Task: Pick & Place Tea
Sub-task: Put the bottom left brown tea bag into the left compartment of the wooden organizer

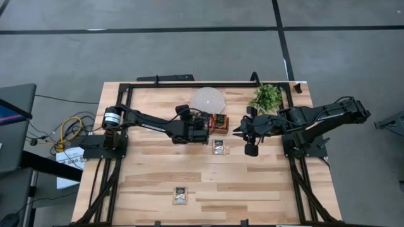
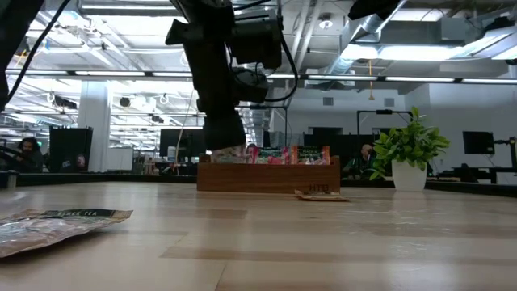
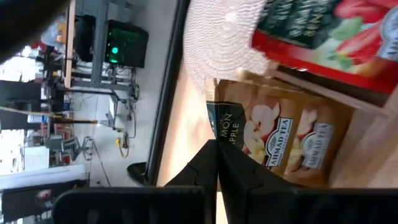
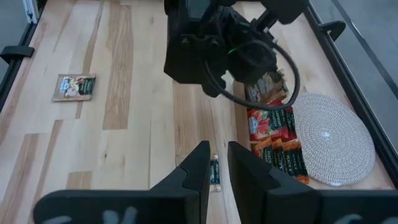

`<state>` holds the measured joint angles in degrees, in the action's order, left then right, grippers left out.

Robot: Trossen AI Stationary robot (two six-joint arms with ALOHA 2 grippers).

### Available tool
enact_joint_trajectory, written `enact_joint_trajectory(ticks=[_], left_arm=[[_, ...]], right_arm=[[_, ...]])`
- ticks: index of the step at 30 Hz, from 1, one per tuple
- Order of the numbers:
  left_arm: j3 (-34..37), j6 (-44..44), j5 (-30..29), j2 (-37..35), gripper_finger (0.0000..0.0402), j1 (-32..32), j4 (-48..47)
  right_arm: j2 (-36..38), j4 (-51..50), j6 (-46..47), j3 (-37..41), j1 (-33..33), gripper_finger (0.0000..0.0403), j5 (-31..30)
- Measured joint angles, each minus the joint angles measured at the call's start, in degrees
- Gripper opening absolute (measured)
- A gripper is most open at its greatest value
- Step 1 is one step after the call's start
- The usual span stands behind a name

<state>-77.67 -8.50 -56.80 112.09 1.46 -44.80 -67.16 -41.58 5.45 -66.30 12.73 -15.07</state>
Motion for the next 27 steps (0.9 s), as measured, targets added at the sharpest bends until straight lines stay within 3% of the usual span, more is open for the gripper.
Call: enact_joint_trajectory(ticks=[15,27], left_arm=[[0.02,6.57,1.62,0.58,0.0000,0.08,4.04],[0.02,6.31,4.81,0.58,0.0000,-0.53,4.27]], right_arm=[[0.00,0.02,-0.01,0.02,0.00,0.0049,0.03],[-0.02,0.02,-0.02,0.02,0.00,0.0049,0.04]])
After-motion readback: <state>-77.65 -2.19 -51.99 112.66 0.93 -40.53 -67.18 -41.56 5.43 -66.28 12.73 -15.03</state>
